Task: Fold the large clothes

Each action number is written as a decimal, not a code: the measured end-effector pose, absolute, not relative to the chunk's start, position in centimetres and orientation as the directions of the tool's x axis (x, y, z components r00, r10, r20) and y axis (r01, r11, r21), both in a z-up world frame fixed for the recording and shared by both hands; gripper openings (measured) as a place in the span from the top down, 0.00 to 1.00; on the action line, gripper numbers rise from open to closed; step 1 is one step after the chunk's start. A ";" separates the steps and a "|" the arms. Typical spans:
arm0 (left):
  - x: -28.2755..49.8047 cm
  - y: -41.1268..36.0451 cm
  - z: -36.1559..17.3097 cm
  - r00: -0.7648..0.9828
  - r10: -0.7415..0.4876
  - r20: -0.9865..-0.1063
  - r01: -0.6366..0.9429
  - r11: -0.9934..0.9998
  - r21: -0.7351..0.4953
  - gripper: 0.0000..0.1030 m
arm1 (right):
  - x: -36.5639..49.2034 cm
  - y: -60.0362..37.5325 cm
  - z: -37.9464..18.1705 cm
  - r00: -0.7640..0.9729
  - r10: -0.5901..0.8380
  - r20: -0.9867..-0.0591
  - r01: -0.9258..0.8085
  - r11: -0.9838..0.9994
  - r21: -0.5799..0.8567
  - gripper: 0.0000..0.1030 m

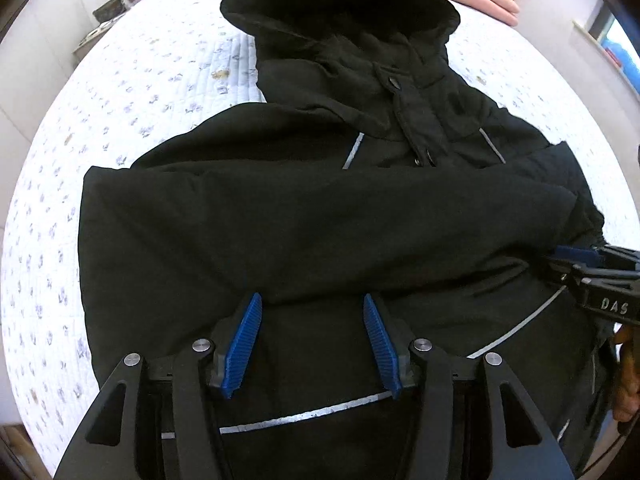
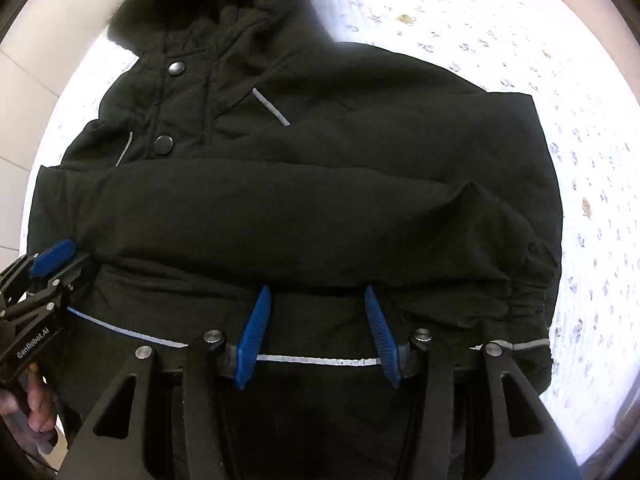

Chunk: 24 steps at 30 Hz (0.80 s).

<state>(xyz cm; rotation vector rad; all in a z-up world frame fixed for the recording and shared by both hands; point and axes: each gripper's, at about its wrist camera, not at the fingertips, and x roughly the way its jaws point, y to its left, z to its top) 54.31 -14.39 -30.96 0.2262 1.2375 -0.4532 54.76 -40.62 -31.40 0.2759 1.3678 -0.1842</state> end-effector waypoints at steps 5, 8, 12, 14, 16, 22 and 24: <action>55.1 -13.4 -26.4 0.279 -0.282 -0.918 0.429 0.892 -0.144 0.46 | 54.7 -42.4 -28.1 0.200 0.127 -0.972 0.242 0.954 0.175 0.48; 57.0 -13.4 -23.0 0.355 -0.298 -0.886 0.427 0.895 -0.129 0.46 | 55.6 -44.4 -23.9 0.303 0.149 -0.941 0.223 0.949 0.222 0.48; 62.4 -14.9 -21.4 0.406 -0.304 -0.862 0.399 0.907 -0.133 0.46 | 62.4 -48.6 -20.2 0.444 0.161 -0.881 0.230 0.930 0.286 0.48; 66.2 -16.0 -21.6 0.435 -0.301 -0.849 0.363 0.921 -0.140 0.46 | 65.0 -49.3 -20.0 0.465 0.137 -0.875 0.240 0.931 0.274 0.48; 69.1 -16.6 -22.1 0.449 -0.283 -0.848 0.319 0.937 -0.144 0.46 | 68.6 -49.7 -20.4 0.489 0.097 -0.867 0.254 0.935 0.248 0.48; 75.2 -17.5 -24.5 0.448 -0.237 -0.862 0.255 0.958 -0.131 0.39 | 75.5 -51.7 -23.4 0.480 0.129 -0.868 0.290 0.910 0.295 0.48; 76.3 -17.5 -25.3 0.441 -0.232 -0.867 0.252 0.959 -0.128 0.39 | 76.5 -52.0 -24.2 0.472 0.134 -0.872 0.288 0.911 0.296 0.48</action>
